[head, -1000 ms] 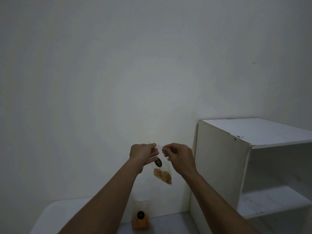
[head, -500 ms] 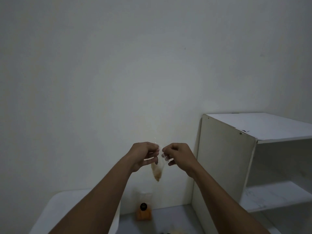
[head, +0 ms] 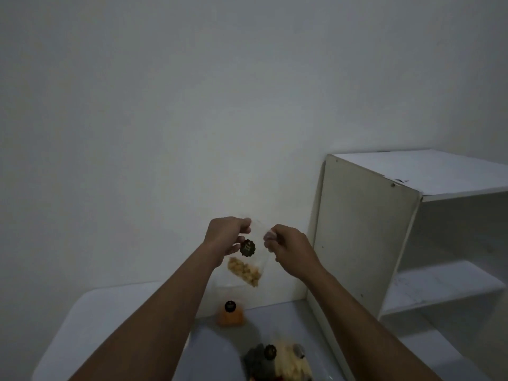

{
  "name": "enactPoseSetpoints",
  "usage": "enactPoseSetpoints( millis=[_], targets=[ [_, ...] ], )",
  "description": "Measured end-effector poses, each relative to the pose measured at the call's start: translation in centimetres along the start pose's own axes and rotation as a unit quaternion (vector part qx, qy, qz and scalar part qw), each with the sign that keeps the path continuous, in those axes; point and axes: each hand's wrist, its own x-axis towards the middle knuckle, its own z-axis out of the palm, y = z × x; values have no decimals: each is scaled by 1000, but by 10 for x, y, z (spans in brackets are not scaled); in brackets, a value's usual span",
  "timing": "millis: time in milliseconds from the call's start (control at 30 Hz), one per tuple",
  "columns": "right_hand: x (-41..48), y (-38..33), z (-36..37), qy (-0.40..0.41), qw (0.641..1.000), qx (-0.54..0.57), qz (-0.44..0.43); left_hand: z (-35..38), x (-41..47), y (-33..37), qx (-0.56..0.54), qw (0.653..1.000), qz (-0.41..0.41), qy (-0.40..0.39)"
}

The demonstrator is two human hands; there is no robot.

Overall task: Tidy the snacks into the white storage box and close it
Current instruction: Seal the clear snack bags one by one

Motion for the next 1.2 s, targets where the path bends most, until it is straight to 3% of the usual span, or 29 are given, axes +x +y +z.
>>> enactPoseSetpoints(
  millis=[100, 333, 433, 567, 700, 900, 1200],
  targets=[
    [4, 24, 5, 8, 999, 30, 30, 8, 14, -32, 26, 999, 22, 16],
    [17, 104, 36, 3, 986, 127, 110, 39, 55, -131, 106, 992, -51, -51],
    [23, 139, 57, 17, 967, 180, 178, 53, 80, -175, 123, 991, -55, -18],
    [32, 185, 87, 32, 971, 96, 217, 70, 105, -217, 141, 986, -87, 24],
    [36, 223, 118, -25, 969, 43, 242, 87, 129, -258, 161, 980, -108, 33],
    [45, 270, 150, -71, 942, 56, 323, 101, 161, -296, 154, 972, -165, 66],
    [46, 291, 158, -106, 938, 54, 326, 111, 181, -326, 140, 966, -206, 75]
  ],
)
